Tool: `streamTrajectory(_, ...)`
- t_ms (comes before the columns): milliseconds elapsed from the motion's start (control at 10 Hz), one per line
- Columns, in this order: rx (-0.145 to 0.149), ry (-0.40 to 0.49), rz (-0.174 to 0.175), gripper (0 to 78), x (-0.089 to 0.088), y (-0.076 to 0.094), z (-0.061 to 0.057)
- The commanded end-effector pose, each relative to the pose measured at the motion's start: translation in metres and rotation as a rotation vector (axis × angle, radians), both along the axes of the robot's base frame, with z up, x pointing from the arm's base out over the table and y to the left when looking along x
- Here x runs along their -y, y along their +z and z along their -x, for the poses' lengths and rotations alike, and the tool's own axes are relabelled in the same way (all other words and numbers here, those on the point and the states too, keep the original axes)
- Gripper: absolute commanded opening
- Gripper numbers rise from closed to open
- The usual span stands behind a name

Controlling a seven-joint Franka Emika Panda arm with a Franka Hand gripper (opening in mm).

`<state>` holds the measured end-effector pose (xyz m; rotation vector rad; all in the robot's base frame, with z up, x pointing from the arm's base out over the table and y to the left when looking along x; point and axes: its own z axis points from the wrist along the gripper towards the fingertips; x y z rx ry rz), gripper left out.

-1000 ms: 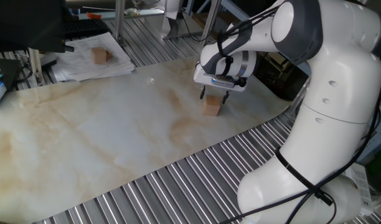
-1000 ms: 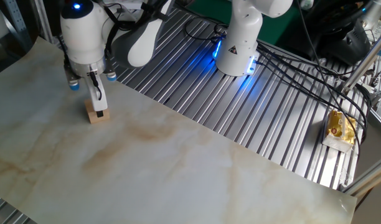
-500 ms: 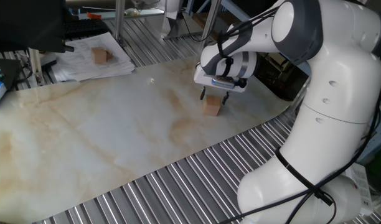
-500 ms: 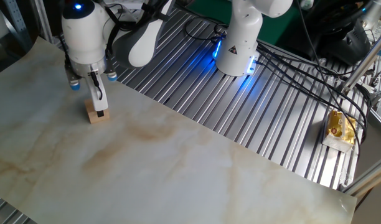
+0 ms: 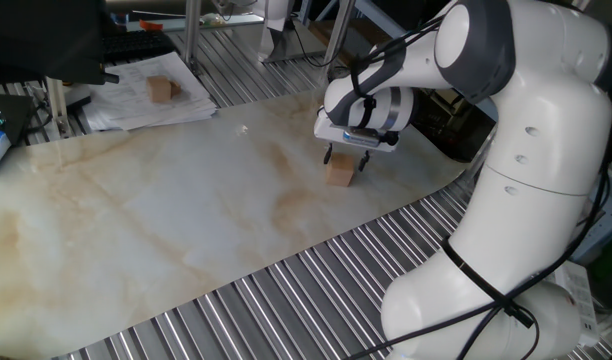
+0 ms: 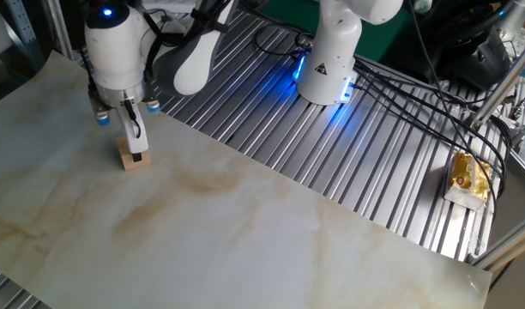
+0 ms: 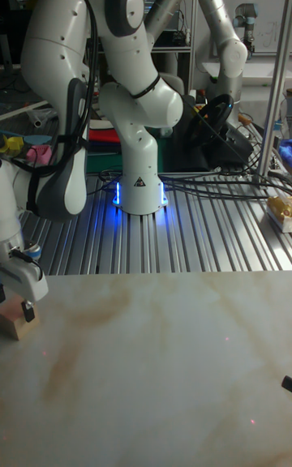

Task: Pick up the small block on the left and move it to the right

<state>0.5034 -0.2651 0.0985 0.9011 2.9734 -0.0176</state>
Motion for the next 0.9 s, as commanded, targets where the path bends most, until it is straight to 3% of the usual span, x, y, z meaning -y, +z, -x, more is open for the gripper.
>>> streamTrajectory(100, 0.002, 0.000, -0.001, 77.5, 0.0007, 0.0002, 0.0004)
streamTrajectory(900, 0.010, -0.002, 0.000, 77.5, -0.0008, -0.0067, -0.0036)
